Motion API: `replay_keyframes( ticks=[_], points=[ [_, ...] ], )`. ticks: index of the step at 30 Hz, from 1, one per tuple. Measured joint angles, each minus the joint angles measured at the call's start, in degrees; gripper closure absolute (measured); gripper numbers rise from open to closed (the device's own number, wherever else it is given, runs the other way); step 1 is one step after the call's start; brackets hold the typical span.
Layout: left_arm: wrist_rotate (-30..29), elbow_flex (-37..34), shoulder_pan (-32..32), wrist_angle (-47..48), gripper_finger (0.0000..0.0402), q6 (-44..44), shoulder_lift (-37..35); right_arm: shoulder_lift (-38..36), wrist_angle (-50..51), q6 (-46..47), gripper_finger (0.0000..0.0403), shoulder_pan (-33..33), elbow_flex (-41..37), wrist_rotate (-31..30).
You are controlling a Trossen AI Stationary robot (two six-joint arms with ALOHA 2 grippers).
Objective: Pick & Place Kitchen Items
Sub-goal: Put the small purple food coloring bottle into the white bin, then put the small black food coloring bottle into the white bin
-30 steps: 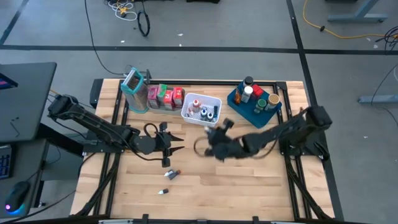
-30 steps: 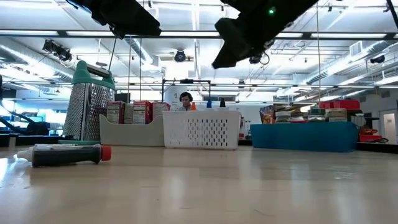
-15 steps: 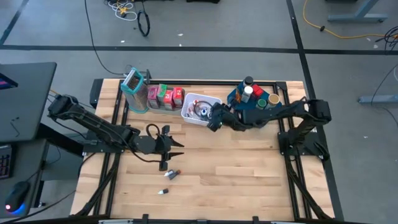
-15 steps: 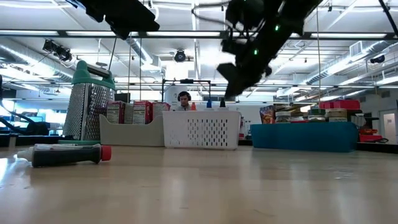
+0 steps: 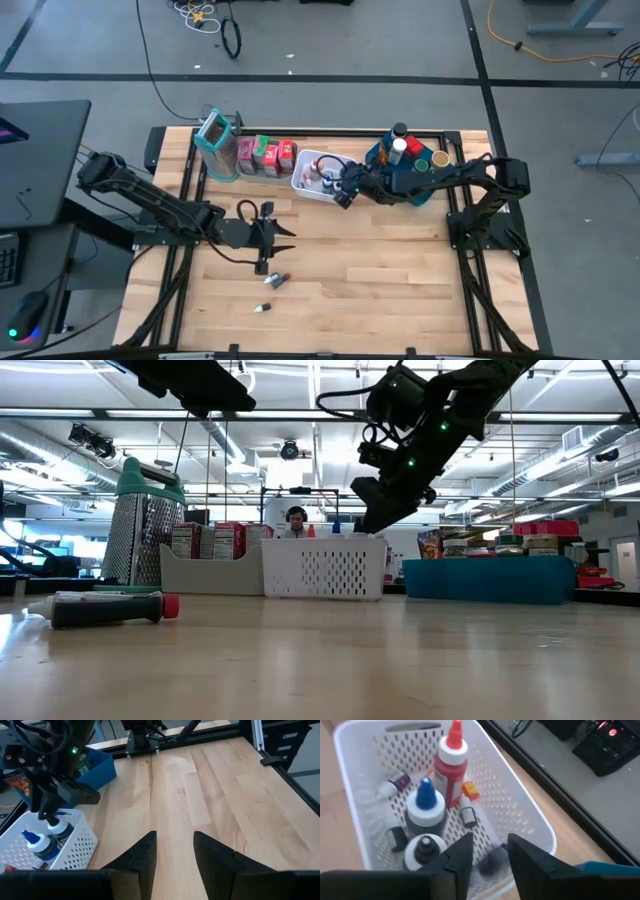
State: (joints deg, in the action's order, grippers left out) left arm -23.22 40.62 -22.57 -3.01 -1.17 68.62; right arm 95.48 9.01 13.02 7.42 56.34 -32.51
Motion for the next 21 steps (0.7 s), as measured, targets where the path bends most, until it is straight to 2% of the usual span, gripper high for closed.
replay_keyframes(
  ticks=[6,10,15,21],
  points=[
    [0.0,0.0,0.0,0.1,0.0264,-2.0,0.0,0.0,-2.7,0.2,0.0239,-0.5,0.0,0.0],
    [1.0,-1.0,0.0,-0.5,0.0264,-4.9,0.0,0.0,-5.3,0.7,0.0224,-0.7,0.0,-0.4],
    [2.0,-4.6,-1.0,-0.5,0.0264,-14.7,0.0,-0.3,-6.5,-1.9,0.0229,-0.8,0.0,-5.6],
    [-2.0,-11.2,-5.9,-0.9,0.0264,-24.8,0.0,-2.4,-6.9,-2.8,0.0247,-1.1,0.0,-6.1]
  ],
)
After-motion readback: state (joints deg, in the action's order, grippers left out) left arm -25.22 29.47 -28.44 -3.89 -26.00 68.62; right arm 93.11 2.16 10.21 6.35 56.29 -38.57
